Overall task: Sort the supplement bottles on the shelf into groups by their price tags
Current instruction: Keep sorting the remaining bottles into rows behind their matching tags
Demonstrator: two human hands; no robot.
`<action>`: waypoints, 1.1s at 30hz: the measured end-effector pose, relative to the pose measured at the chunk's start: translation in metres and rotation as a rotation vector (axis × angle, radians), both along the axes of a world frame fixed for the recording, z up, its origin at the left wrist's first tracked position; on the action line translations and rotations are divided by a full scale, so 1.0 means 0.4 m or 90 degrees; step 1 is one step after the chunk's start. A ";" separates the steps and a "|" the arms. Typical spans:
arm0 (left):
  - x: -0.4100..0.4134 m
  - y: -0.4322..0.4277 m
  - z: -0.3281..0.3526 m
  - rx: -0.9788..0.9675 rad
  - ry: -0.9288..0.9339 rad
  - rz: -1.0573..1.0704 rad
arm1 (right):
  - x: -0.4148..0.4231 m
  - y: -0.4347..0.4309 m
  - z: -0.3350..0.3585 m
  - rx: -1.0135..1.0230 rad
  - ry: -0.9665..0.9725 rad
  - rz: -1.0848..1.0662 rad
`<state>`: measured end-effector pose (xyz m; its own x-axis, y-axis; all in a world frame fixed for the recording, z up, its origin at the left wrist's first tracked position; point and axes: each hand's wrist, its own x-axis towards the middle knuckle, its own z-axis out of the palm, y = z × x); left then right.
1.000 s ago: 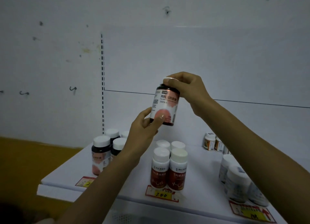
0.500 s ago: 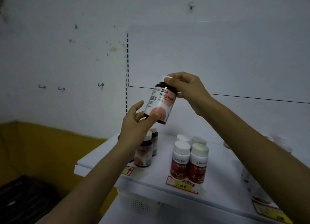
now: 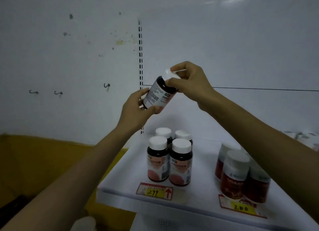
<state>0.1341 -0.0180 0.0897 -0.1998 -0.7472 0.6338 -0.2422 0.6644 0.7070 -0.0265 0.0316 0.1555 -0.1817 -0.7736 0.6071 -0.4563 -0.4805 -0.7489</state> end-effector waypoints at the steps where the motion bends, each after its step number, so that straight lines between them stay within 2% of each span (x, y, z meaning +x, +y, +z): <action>1: 0.005 -0.035 -0.004 0.012 -0.009 -0.018 | 0.014 -0.030 -0.002 0.001 0.023 -0.024; 6: 0.019 -0.194 -0.052 0.076 -0.081 -0.115 | 0.059 -0.156 -0.011 0.032 0.096 -0.132; 9: 0.011 -0.260 -0.080 0.119 -0.077 -0.187 | 0.060 -0.218 -0.033 0.083 0.147 -0.205; 14: -0.012 -0.326 -0.144 0.192 -0.056 -0.301 | 0.046 -0.281 -0.085 0.248 0.212 -0.280; 18: -0.041 -0.354 -0.235 0.264 -0.031 -0.355 | 0.041 -0.297 -0.143 0.388 0.198 -0.285; 22: -0.059 -0.352 -0.310 0.316 -0.028 -0.384 | 0.038 -0.296 -0.195 0.475 0.208 -0.285; 26: -0.063 -0.348 -0.358 0.334 -0.031 -0.399 | 0.042 -0.291 -0.220 0.475 0.253 -0.272; 33: -0.049 -0.322 -0.359 0.255 -0.063 -0.374 | 0.049 -0.280 -0.222 0.460 0.252 -0.260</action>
<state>0.1147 -0.1468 -0.0540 -0.6821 -0.6704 0.2922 0.0005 0.3992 0.9169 -0.0070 -0.0805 0.0666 -0.4065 -0.9104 0.0768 -0.7748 0.2989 -0.5570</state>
